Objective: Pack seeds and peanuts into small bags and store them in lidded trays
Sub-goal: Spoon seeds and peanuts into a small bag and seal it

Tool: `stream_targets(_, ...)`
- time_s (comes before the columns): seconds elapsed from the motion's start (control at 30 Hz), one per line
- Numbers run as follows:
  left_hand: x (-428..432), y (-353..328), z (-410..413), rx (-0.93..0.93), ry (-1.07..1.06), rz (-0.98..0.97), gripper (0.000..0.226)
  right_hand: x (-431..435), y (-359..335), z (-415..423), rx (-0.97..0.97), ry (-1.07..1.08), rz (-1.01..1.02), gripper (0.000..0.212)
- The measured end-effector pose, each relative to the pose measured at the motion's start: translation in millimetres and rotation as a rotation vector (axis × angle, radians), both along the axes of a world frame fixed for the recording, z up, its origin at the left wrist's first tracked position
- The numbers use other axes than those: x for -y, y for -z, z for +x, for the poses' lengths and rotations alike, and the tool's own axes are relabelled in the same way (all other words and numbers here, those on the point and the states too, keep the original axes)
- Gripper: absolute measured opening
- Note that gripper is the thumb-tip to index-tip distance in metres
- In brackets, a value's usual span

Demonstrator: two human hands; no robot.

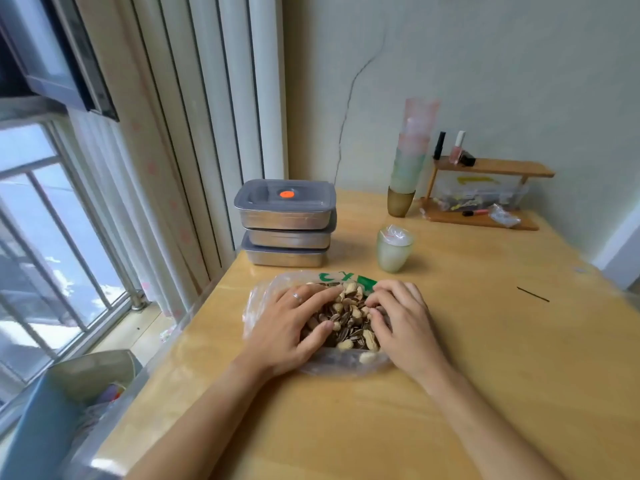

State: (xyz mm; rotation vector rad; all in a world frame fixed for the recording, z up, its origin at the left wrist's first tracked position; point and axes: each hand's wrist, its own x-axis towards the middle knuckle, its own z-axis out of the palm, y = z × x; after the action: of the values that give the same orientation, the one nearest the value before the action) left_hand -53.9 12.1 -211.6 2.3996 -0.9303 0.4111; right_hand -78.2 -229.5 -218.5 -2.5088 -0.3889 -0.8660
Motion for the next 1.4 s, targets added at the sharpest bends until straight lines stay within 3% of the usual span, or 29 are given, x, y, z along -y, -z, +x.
stream_targets(0.1,1.4,1.9,-1.4,-0.003,-0.005,0.009,0.054,-3.0,0.7,-5.6,-0.016,0.011,0.005,0.02)
stream_targets(0.27,3.6,1.5,4.1,0.008,-0.005,0.013,0.054,3.2,-13.3,6.2,-0.01,-0.005,0.109,0.011)
stream_targets(0.43,4.8,2.6,8.9,-0.002,0.001,0.005,0.057,28.0,-48.1,58.3,-0.058,0.313,0.282,0.011)
stream_targets(0.6,4.6,3.0,12.3,-0.012,0.01,-0.001,0.059,50.5,-63.2,105.6,-0.307,0.449,0.316,0.03)
stream_targets(0.67,4.4,2.2,12.4,-0.019,0.018,-0.013,0.058,48.8,-62.3,114.6,-0.356,0.442,0.281,0.021)
stream_targets(0.73,4.2,0.8,12.0,-0.019,0.023,-0.043,0.056,46.0,-61.0,120.5,-0.314,0.446,0.294,0.008)
stream_targets(0.9,1.6,1.5,14.6,-0.013,0.012,-0.054,0.05,46.0,-62.1,126.3,-0.086,0.482,0.38,0.016)
stream_targets(1.13,1.0,0.0,16.5,-0.03,0.026,-0.086,0.048,22.6,-75.6,90.4,0.101,0.328,0.494,0.018)
stream_targets(1.3,-2.0,-5.8,14.8,-0.108,-0.052,-0.356,0.054,-29.8,-64.4,27.2,-0.293,-0.103,0.636,0.017)
stream_targets(1.4,-2.5,-11.7,8.9,-0.106,-0.002,-0.402,0.058,-45.3,-50.4,12.9,-0.38,-0.153,0.655,0.027)
